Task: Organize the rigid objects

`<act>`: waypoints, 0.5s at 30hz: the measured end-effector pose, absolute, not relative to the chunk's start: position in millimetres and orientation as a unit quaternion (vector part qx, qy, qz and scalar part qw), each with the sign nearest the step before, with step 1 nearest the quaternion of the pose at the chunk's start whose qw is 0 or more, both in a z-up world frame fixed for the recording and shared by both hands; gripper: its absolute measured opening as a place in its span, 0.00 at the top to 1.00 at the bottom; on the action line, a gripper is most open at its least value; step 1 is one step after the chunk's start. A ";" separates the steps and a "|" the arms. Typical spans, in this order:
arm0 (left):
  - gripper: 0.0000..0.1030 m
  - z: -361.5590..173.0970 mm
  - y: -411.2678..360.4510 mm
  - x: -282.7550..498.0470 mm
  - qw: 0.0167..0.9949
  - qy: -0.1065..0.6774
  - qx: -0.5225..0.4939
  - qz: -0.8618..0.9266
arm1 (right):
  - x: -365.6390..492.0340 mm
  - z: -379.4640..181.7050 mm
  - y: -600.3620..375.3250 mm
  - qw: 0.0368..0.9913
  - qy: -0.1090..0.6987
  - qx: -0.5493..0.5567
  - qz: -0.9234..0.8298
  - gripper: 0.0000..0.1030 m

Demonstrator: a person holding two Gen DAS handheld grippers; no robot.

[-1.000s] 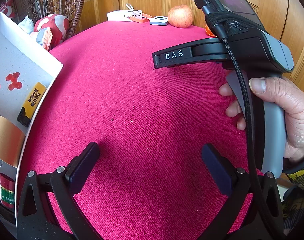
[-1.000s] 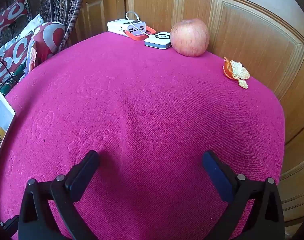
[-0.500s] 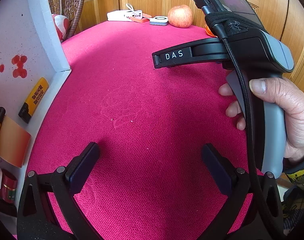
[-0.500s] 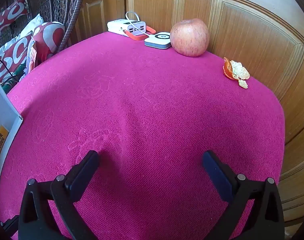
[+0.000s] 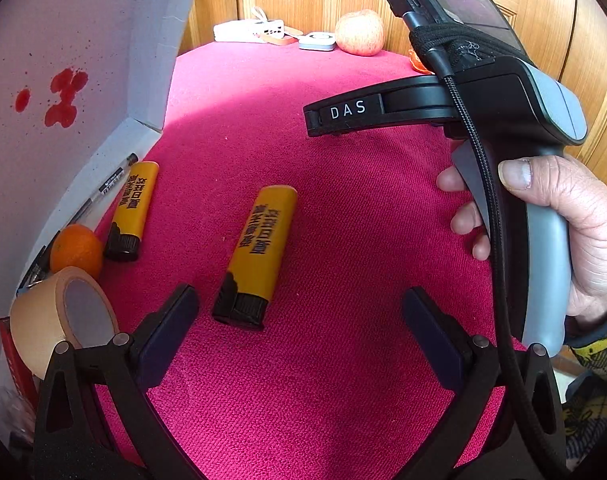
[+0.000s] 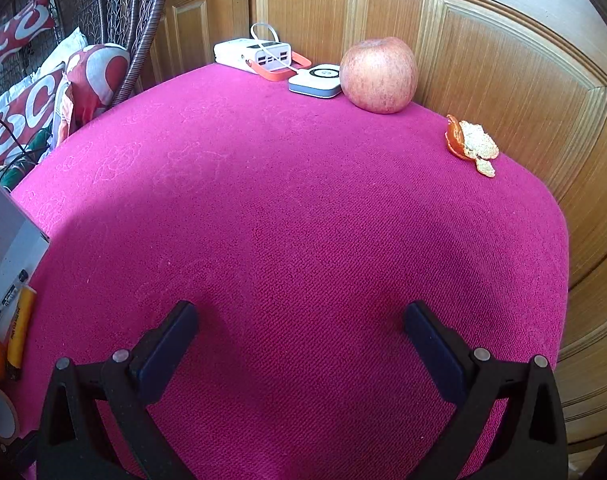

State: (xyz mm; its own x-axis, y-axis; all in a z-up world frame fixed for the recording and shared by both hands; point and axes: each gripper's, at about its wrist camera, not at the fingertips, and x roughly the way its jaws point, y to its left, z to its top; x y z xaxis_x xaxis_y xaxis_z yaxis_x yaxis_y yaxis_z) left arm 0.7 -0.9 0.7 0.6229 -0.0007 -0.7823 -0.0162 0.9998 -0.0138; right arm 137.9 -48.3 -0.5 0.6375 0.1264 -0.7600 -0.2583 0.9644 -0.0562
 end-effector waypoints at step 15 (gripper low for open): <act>0.00 0.6 0.2 1.4 0.901 0.434 -0.009 0.004 | 138.0 1.2 -49.5 0.901 0.412 -0.080 0.106 0.00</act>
